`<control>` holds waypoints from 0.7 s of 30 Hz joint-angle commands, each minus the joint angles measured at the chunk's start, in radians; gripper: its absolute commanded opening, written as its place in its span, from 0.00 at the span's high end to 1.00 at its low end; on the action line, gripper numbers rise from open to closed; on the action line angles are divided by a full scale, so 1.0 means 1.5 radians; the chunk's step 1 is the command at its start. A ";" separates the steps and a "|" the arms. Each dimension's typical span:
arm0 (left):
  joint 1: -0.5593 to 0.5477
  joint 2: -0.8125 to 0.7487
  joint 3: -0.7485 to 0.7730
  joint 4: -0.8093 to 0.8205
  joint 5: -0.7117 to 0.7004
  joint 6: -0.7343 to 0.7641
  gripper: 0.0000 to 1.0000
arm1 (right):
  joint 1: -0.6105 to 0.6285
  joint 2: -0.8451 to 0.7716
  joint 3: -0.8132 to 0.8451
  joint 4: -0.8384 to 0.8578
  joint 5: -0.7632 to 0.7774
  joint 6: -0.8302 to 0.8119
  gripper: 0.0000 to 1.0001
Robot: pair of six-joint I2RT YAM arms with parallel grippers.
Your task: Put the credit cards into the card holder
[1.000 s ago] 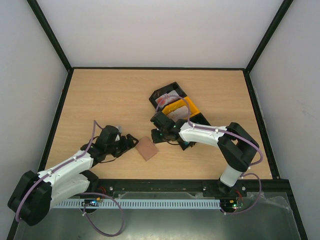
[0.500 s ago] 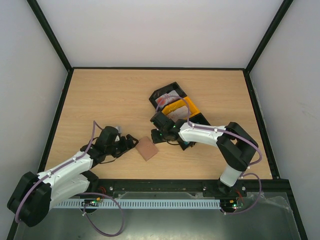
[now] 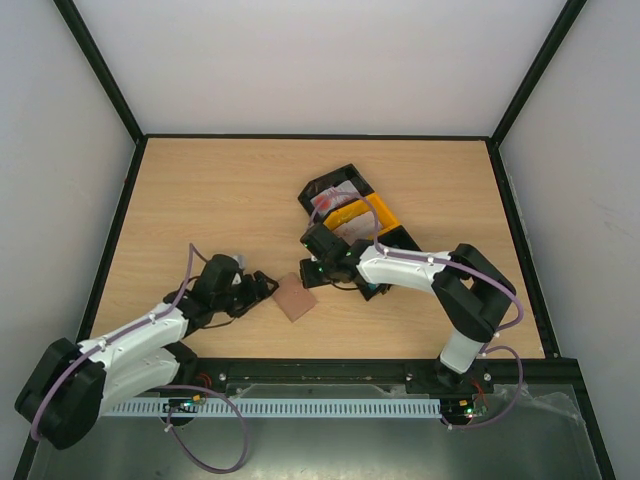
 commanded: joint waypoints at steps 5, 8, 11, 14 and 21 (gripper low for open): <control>-0.041 0.035 -0.042 0.076 -0.014 -0.099 0.35 | 0.005 -0.011 -0.061 0.106 -0.059 0.003 0.98; -0.043 0.052 -0.038 0.085 -0.016 -0.101 0.40 | 0.006 -0.021 -0.080 0.140 -0.074 0.011 0.98; -0.045 0.072 -0.036 0.103 -0.015 -0.102 0.41 | 0.006 -0.027 -0.094 0.170 -0.092 0.012 0.98; -0.047 0.095 -0.029 0.114 -0.018 -0.101 0.42 | 0.006 -0.028 -0.096 0.179 -0.095 0.028 0.98; -0.060 0.153 -0.006 0.117 -0.029 -0.090 0.43 | 0.007 -0.058 -0.101 0.168 -0.035 0.033 0.98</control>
